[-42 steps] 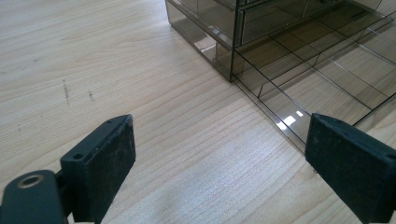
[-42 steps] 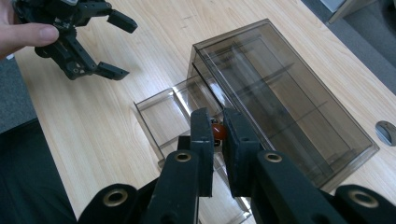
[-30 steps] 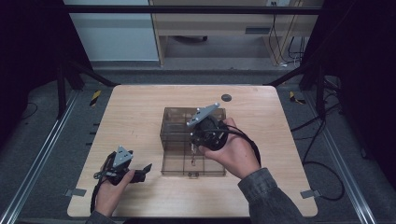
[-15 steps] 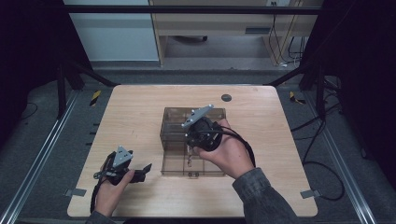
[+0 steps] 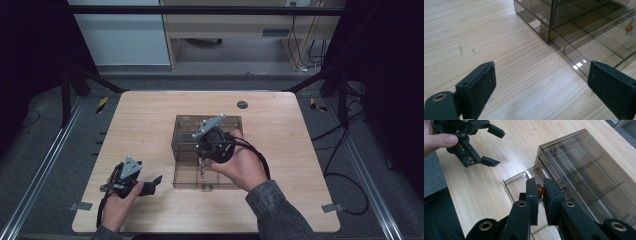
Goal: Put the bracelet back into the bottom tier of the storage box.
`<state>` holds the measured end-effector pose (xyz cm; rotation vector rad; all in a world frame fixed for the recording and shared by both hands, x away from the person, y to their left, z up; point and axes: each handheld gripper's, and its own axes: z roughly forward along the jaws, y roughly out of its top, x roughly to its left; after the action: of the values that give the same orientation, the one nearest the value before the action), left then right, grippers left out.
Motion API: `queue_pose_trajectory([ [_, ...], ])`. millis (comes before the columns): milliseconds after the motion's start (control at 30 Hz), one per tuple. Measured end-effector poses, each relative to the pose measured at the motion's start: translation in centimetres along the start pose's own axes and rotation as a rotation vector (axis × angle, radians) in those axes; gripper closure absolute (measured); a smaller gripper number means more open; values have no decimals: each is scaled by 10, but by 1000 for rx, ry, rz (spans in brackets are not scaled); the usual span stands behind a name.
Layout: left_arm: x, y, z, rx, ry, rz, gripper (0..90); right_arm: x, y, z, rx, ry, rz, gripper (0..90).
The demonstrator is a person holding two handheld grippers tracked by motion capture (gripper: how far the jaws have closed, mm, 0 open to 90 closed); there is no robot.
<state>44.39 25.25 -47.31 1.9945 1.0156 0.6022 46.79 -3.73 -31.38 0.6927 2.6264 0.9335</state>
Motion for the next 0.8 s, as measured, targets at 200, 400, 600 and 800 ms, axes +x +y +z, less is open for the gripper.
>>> queue_pose_trajectory([
  [200, 0, 0, 0, 0, 0, 0, 79, -2, -5, 6, 7, -3, 10, 837],
  [400, 0, 0, 0, 0, -1, 0, 79, -5, -15, 18, 29, -13, 31, 836],
  [600, 0, 0, 0, 1, -2, 1, 79, -9, -23, 28, 45, -12, 45, 836],
  [800, 0, 0, 0, 1, -3, 1, 79, -9, -29, 38, 60, -5, 58, 836],
])
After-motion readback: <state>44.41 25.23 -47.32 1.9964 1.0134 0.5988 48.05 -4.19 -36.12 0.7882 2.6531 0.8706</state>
